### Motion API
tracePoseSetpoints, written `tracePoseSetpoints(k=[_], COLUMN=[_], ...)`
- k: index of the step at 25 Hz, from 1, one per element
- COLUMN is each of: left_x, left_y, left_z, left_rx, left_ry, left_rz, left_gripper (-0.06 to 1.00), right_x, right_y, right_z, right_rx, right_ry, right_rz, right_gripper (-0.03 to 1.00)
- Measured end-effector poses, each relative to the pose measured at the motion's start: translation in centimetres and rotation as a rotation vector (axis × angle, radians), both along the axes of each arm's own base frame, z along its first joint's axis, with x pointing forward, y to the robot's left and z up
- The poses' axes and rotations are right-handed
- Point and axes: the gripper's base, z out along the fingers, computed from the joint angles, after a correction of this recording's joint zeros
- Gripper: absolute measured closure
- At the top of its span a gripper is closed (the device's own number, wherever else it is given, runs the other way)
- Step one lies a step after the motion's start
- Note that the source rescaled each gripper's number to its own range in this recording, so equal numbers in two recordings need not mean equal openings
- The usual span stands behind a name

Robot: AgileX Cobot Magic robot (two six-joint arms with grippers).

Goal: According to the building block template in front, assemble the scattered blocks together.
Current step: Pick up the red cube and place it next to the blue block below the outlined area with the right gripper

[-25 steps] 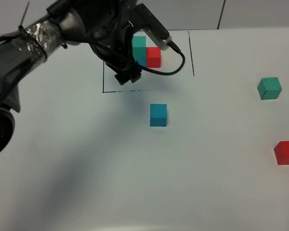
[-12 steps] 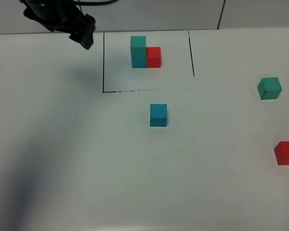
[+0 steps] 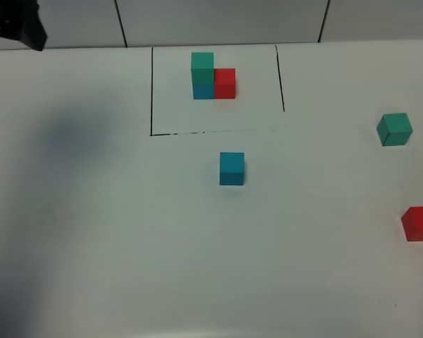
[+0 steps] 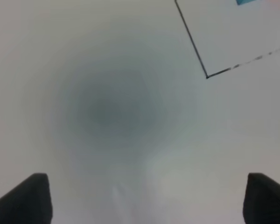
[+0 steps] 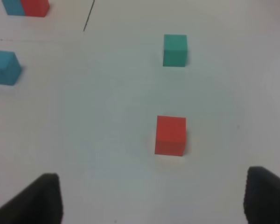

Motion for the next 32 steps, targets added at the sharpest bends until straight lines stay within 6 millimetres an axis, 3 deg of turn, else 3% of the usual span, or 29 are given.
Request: tracePoseSetpoints(k=[7, 18, 24, 32], left_x=[-10.0, -22.3, -26.5, -30.2], left_y=[1.6, 2.7, 3.0, 2.9], left_z=[2.4, 1.2, -0.1, -3.7], left_rx=[0.032, -0.036, -0.075, -0.127], left_ry=[-0.084, -0.293, -0.371, -0.399], left_rz=[0.086, 0.148, 0.177, 0.167], left_gripper=[0.09, 0.1, 0.1, 0.13], right_x=[0.0, 0.0, 0.0, 0.0], right_y=[0.0, 0.0, 0.0, 0.0], right_z=[0.0, 0.0, 0.0, 0.0], right_rx=[0.0, 0.001, 0.001, 0.001], right_ry=[0.0, 0.0, 0.0, 0.0], right_rz=[0.0, -0.001, -0.001, -0.001], right_gripper=[0.33, 0.33, 0.33, 0.33])
